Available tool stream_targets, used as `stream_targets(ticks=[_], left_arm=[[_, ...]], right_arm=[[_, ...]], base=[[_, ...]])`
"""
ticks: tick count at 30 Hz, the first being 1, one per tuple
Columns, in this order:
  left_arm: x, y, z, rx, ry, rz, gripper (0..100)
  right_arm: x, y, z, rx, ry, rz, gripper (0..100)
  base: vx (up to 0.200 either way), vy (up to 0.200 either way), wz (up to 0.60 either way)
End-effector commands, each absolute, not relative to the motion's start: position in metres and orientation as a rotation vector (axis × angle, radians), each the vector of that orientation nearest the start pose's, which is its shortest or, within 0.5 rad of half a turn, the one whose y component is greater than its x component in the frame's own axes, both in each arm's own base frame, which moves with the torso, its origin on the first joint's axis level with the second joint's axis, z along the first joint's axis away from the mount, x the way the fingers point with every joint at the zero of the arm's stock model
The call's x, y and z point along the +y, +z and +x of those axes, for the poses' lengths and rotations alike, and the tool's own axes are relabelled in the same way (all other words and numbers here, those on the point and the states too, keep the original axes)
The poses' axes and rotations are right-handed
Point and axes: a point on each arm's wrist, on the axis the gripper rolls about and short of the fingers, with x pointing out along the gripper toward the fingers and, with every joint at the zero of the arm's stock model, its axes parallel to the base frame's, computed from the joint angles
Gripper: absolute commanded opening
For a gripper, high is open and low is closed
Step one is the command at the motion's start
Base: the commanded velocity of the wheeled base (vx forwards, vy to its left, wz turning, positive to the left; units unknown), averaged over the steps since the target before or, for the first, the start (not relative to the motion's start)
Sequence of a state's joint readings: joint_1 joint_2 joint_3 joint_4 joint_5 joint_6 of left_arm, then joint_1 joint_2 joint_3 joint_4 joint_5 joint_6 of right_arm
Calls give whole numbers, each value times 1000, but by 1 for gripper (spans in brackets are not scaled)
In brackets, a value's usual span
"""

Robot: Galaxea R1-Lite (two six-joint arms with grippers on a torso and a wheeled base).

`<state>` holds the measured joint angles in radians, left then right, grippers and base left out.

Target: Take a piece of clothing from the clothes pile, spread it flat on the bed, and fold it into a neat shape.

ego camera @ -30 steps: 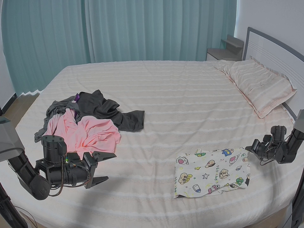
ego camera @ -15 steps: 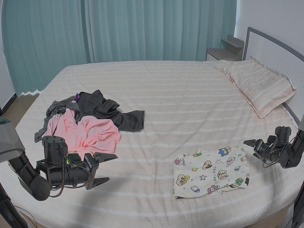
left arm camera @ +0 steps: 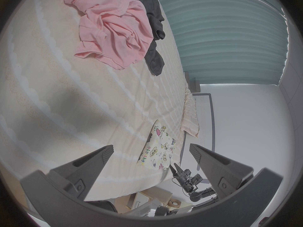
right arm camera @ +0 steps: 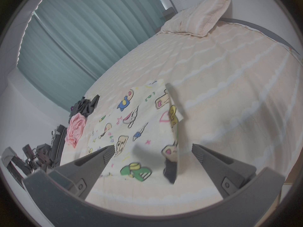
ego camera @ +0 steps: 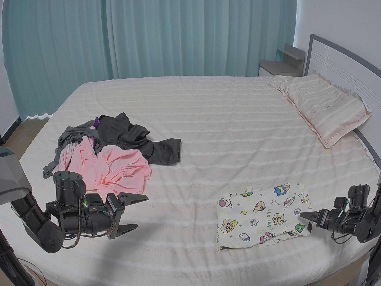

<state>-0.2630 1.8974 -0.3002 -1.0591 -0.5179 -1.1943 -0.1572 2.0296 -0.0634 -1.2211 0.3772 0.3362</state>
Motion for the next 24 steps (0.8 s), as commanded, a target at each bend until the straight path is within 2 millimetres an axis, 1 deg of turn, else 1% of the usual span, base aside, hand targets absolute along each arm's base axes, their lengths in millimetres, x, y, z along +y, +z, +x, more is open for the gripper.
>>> stream_targets(ticks=[1,6,12,15,16,24], left_arm=[[-78,55,240,948,-346,-1169,100],[-78,54,241,953,-342,-1169,100],[-78,53,241,956,-342,-1168,100],[-78,52,241,960,-341,-1168,100],[-78,52,241,959,-343,-1168,100],[-79,51,241,964,-342,-1165,100]], right_arm=[[-17,7,195,792,106,514,100],[-12,0,195,839,114,528,100],[-11,-1,195,846,116,536,100],[-10,-6,195,870,117,537,100],[-10,-7,195,877,119,538,0],[-10,-6,195,873,95,526,0]], base=[[0,0,0],[0,0,0],[0,0,0],[0,0,0],[0,0,0],[0,0,0]])
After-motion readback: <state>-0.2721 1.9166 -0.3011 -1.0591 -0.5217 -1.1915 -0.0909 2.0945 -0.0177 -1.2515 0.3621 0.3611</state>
